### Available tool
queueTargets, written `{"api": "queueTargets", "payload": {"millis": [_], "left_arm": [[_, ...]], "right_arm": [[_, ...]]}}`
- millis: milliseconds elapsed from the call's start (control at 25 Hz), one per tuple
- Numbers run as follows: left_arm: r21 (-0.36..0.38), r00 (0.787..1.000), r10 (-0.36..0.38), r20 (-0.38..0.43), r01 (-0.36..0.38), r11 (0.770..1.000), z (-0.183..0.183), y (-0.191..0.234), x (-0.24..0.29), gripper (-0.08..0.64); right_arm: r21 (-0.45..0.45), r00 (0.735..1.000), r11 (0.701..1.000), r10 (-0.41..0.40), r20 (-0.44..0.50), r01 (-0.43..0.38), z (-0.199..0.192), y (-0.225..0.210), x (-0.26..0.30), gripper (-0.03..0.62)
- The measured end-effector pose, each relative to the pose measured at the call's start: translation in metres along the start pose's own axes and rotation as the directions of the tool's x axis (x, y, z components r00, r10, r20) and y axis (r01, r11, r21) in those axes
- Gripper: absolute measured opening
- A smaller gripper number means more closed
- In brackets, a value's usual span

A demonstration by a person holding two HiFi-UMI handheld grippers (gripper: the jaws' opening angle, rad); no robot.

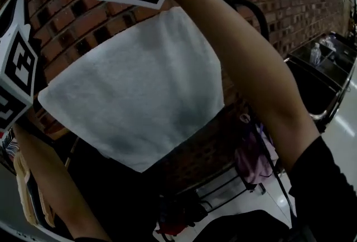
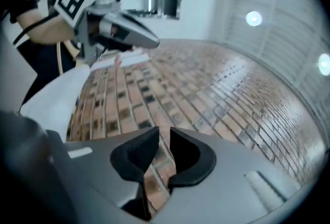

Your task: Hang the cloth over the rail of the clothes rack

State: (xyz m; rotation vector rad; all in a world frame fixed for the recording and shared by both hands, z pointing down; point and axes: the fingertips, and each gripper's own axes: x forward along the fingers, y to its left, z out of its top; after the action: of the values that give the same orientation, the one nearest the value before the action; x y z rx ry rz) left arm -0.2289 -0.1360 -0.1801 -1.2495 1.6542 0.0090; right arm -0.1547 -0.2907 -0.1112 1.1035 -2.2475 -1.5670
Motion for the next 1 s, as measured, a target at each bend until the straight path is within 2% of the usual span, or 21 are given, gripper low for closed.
{"api": "queueTargets", "payload": {"millis": [80, 120, 280, 400, 520, 640, 720, 840, 920, 1000], "left_arm": [[-0.116, 0.999, 0.007, 0.045, -0.002, 0.993, 0.020, -0.011, -0.019, 0.020], [-0.162, 0.999, 0.010, 0.049, -0.002, 0.987, 0.026, -0.017, -0.024, 0.020], [-0.308, 1.000, 0.009, -0.006, -0.011, 0.951, 0.027, -0.044, -0.042, 0.020], [-0.395, 0.995, -0.013, -0.099, -0.027, 0.918, -0.005, -0.080, -0.071, 0.020], [-0.451, 0.979, -0.048, -0.198, -0.048, 0.891, -0.056, -0.127, -0.115, 0.020], [-0.468, 0.950, -0.075, -0.304, -0.081, 0.880, -0.103, -0.171, -0.164, 0.020], [-0.459, 0.930, -0.076, -0.361, -0.106, 0.882, -0.126, -0.193, -0.195, 0.020], [-0.448, 0.892, -0.115, -0.437, -0.104, 0.888, -0.153, -0.228, -0.233, 0.020], [-0.472, 0.863, -0.162, -0.479, -0.098, 0.876, -0.169, -0.250, -0.254, 0.020], [-0.483, 0.842, -0.187, -0.505, -0.096, 0.870, -0.180, -0.265, -0.269, 0.020]], "right_arm": [[0.096, 0.998, 0.995, -0.010, 0.064, 0.004, 0.010, 0.013, -0.020, 0.014], [0.142, 0.996, 0.990, -0.014, 0.093, 0.000, 0.015, 0.021, -0.030, 0.005], [0.320, 0.978, 0.947, -0.039, 0.207, -0.030, 0.034, 0.052, -0.069, 0.005], [0.436, 0.961, 0.898, -0.069, 0.266, -0.056, 0.041, 0.080, -0.095, 0.005], [0.511, 0.965, 0.856, -0.067, 0.253, -0.075, 0.023, 0.127, -0.114, 0.005], [0.558, 0.983, 0.824, -0.008, 0.181, -0.096, -0.014, 0.193, -0.126, 0.005], [0.606, 0.988, 0.788, 0.018, 0.152, -0.108, -0.034, 0.231, -0.136, 0.005], [0.683, 0.992, 0.723, 0.027, 0.126, -0.106, -0.058, 0.270, -0.154, 0.005], [0.719, 0.993, 0.686, 0.043, 0.106, -0.107, -0.071, 0.292, -0.164, 0.005], [0.746, 0.994, 0.657, 0.065, 0.088, -0.109, -0.083, 0.310, -0.172, 0.005]]}}
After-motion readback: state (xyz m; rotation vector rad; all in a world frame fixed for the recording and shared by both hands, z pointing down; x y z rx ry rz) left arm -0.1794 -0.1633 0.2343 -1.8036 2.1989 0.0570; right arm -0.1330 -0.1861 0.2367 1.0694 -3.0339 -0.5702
